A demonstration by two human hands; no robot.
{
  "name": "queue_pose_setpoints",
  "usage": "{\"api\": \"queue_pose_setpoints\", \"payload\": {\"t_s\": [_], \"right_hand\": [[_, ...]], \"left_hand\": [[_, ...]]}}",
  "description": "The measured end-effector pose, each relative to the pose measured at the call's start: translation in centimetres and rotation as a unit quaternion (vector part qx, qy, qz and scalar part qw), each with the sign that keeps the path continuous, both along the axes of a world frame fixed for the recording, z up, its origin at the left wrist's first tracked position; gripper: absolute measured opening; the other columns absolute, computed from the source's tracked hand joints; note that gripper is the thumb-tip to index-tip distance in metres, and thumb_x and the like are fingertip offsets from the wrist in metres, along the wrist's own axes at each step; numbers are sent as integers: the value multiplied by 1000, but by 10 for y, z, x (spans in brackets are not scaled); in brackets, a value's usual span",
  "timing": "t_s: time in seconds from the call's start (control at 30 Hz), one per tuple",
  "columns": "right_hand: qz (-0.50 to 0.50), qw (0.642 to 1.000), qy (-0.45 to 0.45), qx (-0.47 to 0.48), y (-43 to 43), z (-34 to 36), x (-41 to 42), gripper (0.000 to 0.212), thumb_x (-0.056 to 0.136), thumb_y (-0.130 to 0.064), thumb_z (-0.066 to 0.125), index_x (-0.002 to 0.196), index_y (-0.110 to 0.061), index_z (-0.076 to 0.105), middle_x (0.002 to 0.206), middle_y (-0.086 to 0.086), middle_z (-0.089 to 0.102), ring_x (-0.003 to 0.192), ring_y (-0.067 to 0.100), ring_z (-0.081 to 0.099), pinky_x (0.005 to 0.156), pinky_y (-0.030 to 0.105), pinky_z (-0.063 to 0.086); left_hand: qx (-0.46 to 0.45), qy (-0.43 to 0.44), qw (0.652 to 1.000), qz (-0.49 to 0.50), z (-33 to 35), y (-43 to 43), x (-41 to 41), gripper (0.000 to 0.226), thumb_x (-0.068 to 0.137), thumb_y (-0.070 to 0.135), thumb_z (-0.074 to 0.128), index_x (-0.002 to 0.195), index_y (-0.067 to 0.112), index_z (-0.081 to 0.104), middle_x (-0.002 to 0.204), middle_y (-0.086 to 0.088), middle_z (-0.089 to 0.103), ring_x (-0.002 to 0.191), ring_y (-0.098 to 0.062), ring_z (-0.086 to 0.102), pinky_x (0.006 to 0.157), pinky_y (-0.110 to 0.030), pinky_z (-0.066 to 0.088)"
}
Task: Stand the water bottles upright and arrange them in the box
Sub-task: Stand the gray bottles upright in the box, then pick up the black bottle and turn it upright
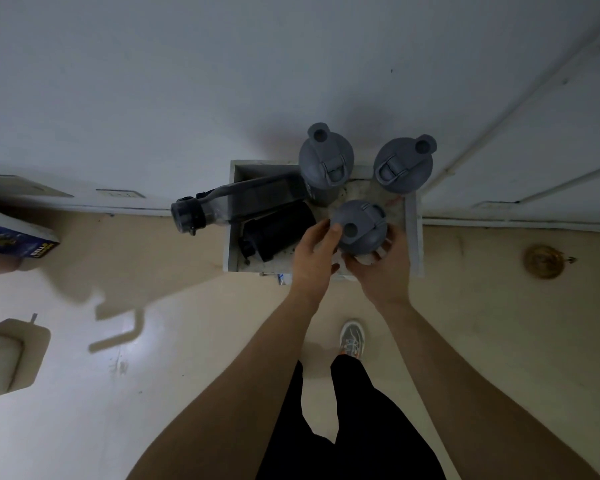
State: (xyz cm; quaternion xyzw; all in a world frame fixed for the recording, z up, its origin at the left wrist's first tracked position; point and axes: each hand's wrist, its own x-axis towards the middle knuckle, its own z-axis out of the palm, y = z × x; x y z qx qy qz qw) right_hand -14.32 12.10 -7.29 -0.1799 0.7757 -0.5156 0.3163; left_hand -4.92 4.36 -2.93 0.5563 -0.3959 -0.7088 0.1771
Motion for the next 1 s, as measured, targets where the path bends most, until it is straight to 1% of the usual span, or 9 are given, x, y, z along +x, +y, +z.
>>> {"api": "queue_pose_setpoints", "payload": {"t_s": [0.2, 0.27, 0.33, 0.43, 0.5, 0.57, 0.7, 0.83, 1.0], "right_hand": [[51, 992, 14, 117, 7, -15, 7, 76, 67, -37, 83, 130, -16, 46, 125, 6, 58, 111, 21, 63, 90, 43, 57], [47, 979, 29, 198, 16, -13, 17, 63, 78, -32, 77, 129, -10, 47, 124, 11, 55, 110, 28, 59, 90, 42, 53], [99, 960, 38, 260, 21, -13, 31, 40, 87, -26, 68, 121, -9, 56, 118, 10, 60, 102, 26, 61, 82, 32, 46], [245, 936, 68, 243, 9, -7, 66, 27, 88, -24, 63, 115, -18, 63, 115, 2, 62, 98, 19, 62, 81, 29, 47], [305, 919, 153, 196, -11, -5, 86, 35, 86, -23, 65, 121, -19, 61, 123, 0, 56, 109, 20, 58, 89, 31, 49], [355, 874, 279, 179, -56, -23, 125, 51, 82, -25, 70, 131, -18, 54, 132, 3, 51, 120, 23, 51, 95, 35, 48], [378, 785, 444, 210, -98, -22, 116, 74, 73, -25, 78, 138, -16, 46, 143, 9, 47, 129, 32, 45, 101, 44, 45], [408, 730, 489, 247, -107, -23, 101, 91, 63, -23, 84, 142, -17, 39, 143, 9, 44, 122, 33, 47, 97, 46, 45], [355, 724, 526, 273, -108, -23, 97, 86, 63, -22, 84, 138, -16, 42, 131, 15, 47, 107, 33, 51, 84, 42, 47]], "left_hand": [[63, -21, 998, 11, 8, -8, 9, 38, 98, 44, 49, 125, 20, 61, 118, -6, 68, 107, -24, 66, 90, -41, 54], [58, -44, 997, 13, 4, -12, 20, 33, 98, 41, 48, 120, 20, 62, 115, -4, 68, 103, -23, 65, 88, -41, 53], [24, -98, 995, 7, -5, -17, 39, 20, 96, 31, 53, 109, 21, 64, 110, -7, 68, 95, -24, 65, 84, -40, 52], [51, -185, 978, 80, -21, -23, 77, 14, 93, 28, 54, 92, 17, 62, 94, -10, 66, 87, -27, 61, 81, -40, 51], [103, -200, 963, 150, -24, -29, 97, 24, 94, 34, 50, 102, 13, 58, 96, -10, 62, 89, -28, 63, 80, -41, 52], [187, -159, 949, 200, -56, -45, 130, 36, 95, 41, 45, 116, 14, 54, 108, -10, 62, 96, -28, 66, 84, -44, 57], [219, -60, 946, 233, -50, -51, 113, 32, 100, 39, 43, 121, 19, 56, 120, -6, 63, 109, -28, 64, 100, -47, 51], [212, -20, 942, 260, -41, -60, 97, 30, 99, 33, 47, 126, 21, 56, 129, -4, 61, 115, -28, 62, 102, -49, 50], [218, 3, 934, 283, -43, -58, 100, 22, 97, 28, 52, 115, 18, 60, 129, -7, 60, 118, -26, 59, 99, -42, 50]]}}
